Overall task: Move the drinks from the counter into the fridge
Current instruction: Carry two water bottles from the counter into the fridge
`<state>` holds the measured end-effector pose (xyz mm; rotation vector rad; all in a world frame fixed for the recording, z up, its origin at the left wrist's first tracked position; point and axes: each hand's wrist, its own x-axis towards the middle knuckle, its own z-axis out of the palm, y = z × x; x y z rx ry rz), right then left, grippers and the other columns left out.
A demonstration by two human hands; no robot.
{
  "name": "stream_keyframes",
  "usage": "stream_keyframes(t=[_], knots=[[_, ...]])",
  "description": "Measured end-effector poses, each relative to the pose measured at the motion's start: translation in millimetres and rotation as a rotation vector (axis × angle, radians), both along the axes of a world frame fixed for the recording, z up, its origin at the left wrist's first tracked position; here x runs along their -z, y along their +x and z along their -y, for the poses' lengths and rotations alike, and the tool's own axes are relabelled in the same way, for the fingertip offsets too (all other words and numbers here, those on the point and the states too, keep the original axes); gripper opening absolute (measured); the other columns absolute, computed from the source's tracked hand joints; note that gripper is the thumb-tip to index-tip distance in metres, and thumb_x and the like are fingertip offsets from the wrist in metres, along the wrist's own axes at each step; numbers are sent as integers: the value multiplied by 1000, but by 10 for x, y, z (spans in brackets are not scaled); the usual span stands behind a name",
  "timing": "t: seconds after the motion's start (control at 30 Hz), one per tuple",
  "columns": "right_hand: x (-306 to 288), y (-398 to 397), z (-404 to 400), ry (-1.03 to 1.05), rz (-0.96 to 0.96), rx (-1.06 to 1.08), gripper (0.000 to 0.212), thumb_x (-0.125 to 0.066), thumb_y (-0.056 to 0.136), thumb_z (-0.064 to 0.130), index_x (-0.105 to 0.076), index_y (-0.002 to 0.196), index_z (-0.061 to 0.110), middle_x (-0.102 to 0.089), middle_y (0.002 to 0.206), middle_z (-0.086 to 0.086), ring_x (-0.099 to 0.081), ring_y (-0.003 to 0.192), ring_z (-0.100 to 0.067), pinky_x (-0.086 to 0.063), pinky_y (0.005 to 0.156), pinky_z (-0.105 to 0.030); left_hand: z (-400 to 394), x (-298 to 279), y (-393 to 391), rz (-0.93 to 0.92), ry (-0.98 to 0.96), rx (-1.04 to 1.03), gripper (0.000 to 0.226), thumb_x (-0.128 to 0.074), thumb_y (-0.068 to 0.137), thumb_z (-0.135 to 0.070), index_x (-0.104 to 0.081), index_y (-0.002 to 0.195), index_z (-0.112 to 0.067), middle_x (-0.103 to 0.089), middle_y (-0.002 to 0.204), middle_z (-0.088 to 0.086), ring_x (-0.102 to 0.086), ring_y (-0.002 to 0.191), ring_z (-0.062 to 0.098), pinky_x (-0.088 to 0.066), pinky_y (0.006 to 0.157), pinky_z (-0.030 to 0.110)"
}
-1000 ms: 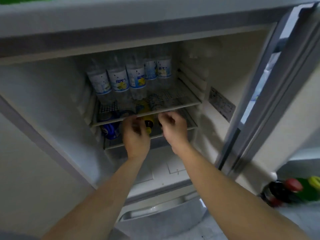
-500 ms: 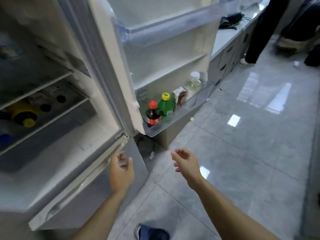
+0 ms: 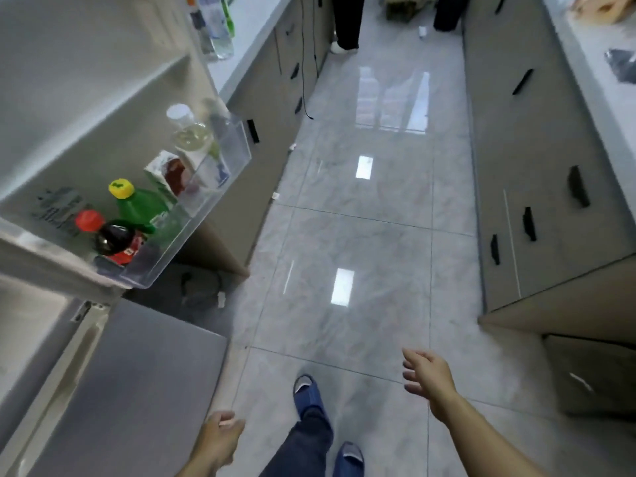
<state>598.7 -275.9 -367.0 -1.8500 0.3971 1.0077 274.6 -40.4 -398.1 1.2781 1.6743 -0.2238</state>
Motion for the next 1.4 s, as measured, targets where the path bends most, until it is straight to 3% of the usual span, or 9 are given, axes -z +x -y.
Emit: stream_keyframes(t=[0.1,0.33,0.5,0.63,0.8,0.9,1.03,1.27,1.4], knots=[[-2,74,139,-55,-25,62,16,-66,94,27,-62,99,13,-66,99,-10,-65,89,-28,-56,70,-38,-78,145,-83,-91,-63,16,28,-78,79,-22,-60,95,-8,-63,103,19,-64,84,35,-58,74,44],[-64,243,255,-182,-50,97,20,-64,96,27,-60,108,11,-65,103,-9,-64,93,-27,-57,73,-39,-568,61,570,-58,-94,116,29,-63,92,-19,-56,119,-11,-60,105,14,-62,92,35,-52,68,33],[-18,445,279,-263,-71,108,16,-64,95,26,-63,101,12,-66,101,-9,-64,91,-28,-55,71,-39,-1013,-18,1470,25,-98,156,34,-59,96,-21,-53,127,-9,-59,110,15,-61,97,34,-54,81,42],[51,782,322,-297,-113,128,15,-65,94,28,-65,100,14,-67,102,-7,-64,95,-28,-54,72,-38,-1283,-49,2266,72,-75,146,35,-61,94,-24,-54,126,-11,-59,113,14,-63,94,29,-56,80,42],[197,1574,288,-354,-152,96,16,-64,94,29,-61,94,13,-64,97,-9,-63,94,-32,-56,82,-45,-1461,-45,3133,106,-34,120,34,-62,94,-21,-54,124,-10,-61,112,17,-62,86,28,-55,77,41],[205,2237,163,-366,-162,50,16,-64,94,25,-60,86,11,-62,84,-10,-65,92,-34,-55,75,-42,-1467,-151,3501,60,-11,82,31,-62,94,-22,-55,123,-12,-62,110,16,-64,94,32,-56,80,43],[201,3195,-170,-327,-75,-124,18,-66,91,30,-64,92,12,-64,83,-10,-60,76,-26,-52,68,-36,-1452,-250,3889,51,21,15,28,-62,94,-22,-57,120,-13,-62,104,13,-63,91,30,-55,77,41],[136,4553,-1198,-215,34,-272,19,-68,89,30,-64,90,11,-59,74,-6,-54,65,-21,-49,59,-29,-1524,-279,4210,-5,10,-163,23,-61,95,-21,-58,115,-11,-61,111,16,-61,89,30,-53,79,41],[67,5012,-2000,-141,42,-395,16,-68,89,28,-60,86,14,-52,71,-5,-47,62,-20,-44,56,-28,-1637,-171,4215,-24,-12,-248,19,-66,91,-14,-61,106,-5,-62,94,21,-55,72,30,-49,69,36]])
